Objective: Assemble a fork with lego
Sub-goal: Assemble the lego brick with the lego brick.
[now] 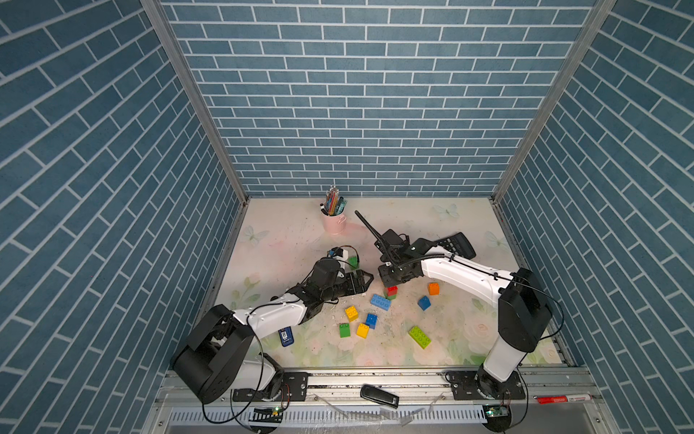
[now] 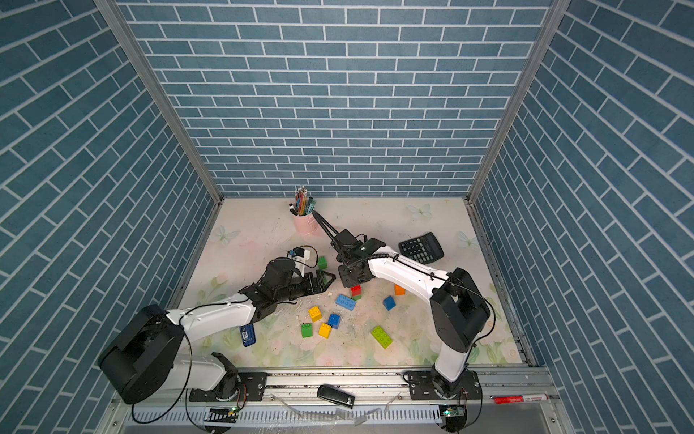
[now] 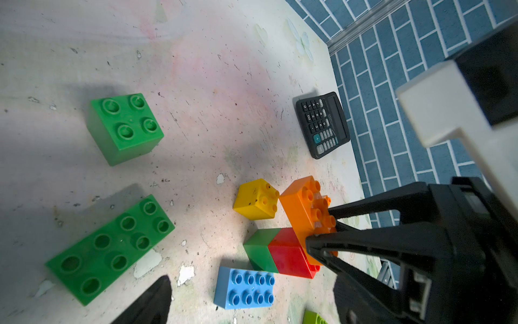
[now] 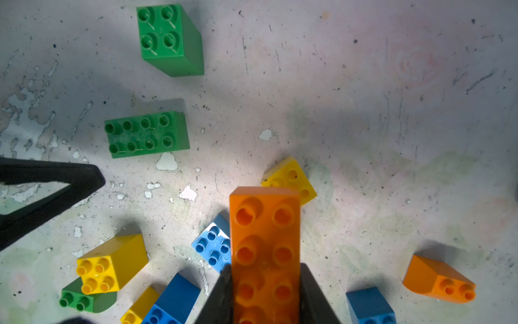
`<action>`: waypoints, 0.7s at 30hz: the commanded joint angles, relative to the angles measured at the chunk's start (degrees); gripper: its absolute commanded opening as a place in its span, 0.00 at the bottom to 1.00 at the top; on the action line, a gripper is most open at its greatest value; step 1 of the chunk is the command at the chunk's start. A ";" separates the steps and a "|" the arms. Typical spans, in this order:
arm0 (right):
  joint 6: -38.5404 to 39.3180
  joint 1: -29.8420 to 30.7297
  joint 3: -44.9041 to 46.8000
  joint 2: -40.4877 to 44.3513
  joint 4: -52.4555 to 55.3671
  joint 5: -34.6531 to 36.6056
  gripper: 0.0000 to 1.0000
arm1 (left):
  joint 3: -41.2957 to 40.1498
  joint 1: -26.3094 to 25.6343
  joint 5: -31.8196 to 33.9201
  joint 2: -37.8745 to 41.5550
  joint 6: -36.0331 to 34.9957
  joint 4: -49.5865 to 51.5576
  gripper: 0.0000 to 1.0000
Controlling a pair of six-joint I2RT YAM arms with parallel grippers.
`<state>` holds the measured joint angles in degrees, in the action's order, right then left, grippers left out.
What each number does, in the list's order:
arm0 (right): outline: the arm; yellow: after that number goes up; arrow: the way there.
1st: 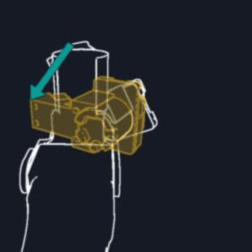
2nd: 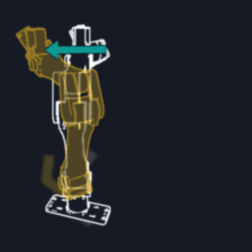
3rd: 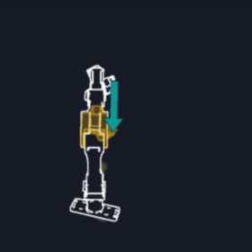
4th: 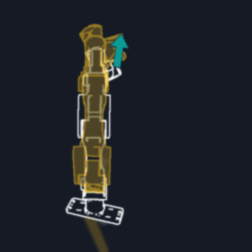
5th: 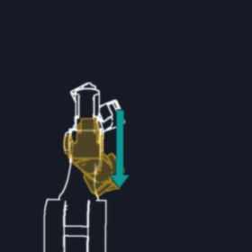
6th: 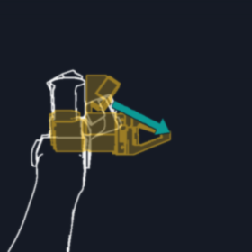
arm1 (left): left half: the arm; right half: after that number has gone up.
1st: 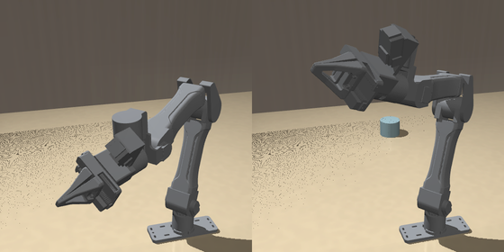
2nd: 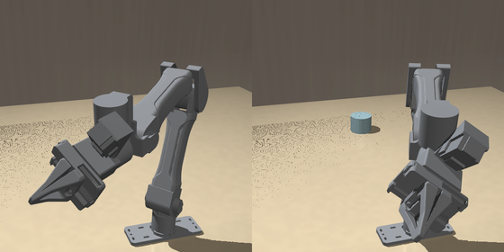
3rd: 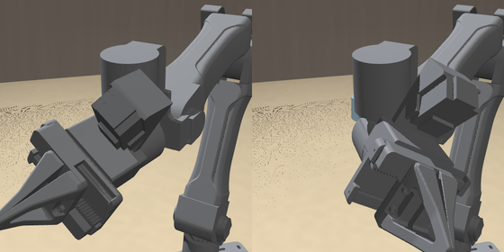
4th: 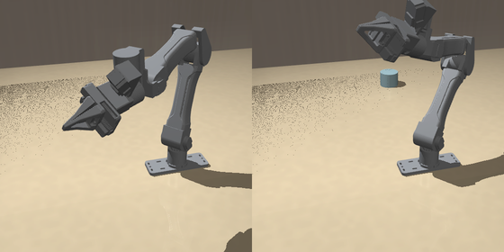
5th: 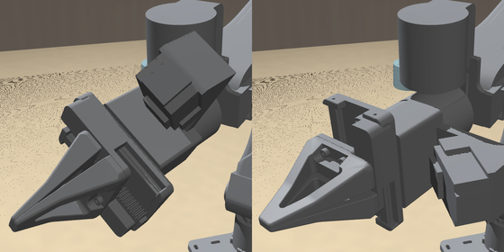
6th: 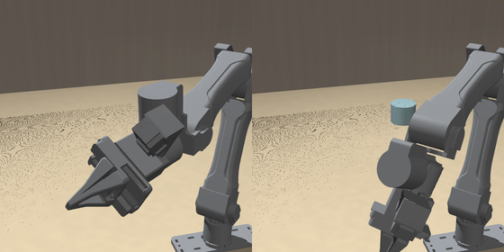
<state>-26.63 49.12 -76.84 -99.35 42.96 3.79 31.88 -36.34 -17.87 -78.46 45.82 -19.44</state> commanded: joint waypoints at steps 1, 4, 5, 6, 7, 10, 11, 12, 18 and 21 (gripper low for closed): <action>-1.95 0.26 4.24 -1.12 5.41 0.51 0.00 | -0.03 0.30 0.41 0.87 -0.73 1.01 0.92; -3.96 0.27 5.80 -0.19 6.62 1.16 0.00 | -0.36 0.28 0.59 1.01 -0.51 0.78 0.92; -4.46 0.29 6.07 0.04 7.09 1.50 0.00 | -0.39 0.26 0.60 1.02 -0.48 0.77 0.92; -4.69 0.30 6.32 0.27 7.30 1.72 0.00 | -0.45 0.28 0.59 0.89 -0.47 0.67 0.92; -4.83 0.25 6.49 0.38 7.42 1.95 0.00 | -0.43 0.25 0.50 0.78 -0.47 0.55 0.92; -4.75 0.35 6.55 0.18 7.66 2.26 0.00 | -0.40 0.26 0.38 0.76 -0.44 0.48 0.92; -4.74 0.31 6.56 0.07 7.81 2.35 0.00 | -0.38 0.24 0.38 0.79 -0.47 0.54 0.92; -4.66 0.31 6.62 0.04 7.75 2.36 0.00 | -0.28 0.24 0.51 0.93 -0.53 0.69 0.92; 3.11 0.49 9.25 1.12 2.89 -1.28 0.00 | -0.16 0.25 0.49 1.12 -0.73 0.92 0.92; 6.06 0.19 9.94 1.15 1.83 -2.31 0.00 | -0.06 0.25 0.33 1.07 -0.82 1.00 0.92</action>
<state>-25.08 49.32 -71.09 -95.39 38.79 4.03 31.88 -36.34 -17.69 -78.32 45.80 -19.14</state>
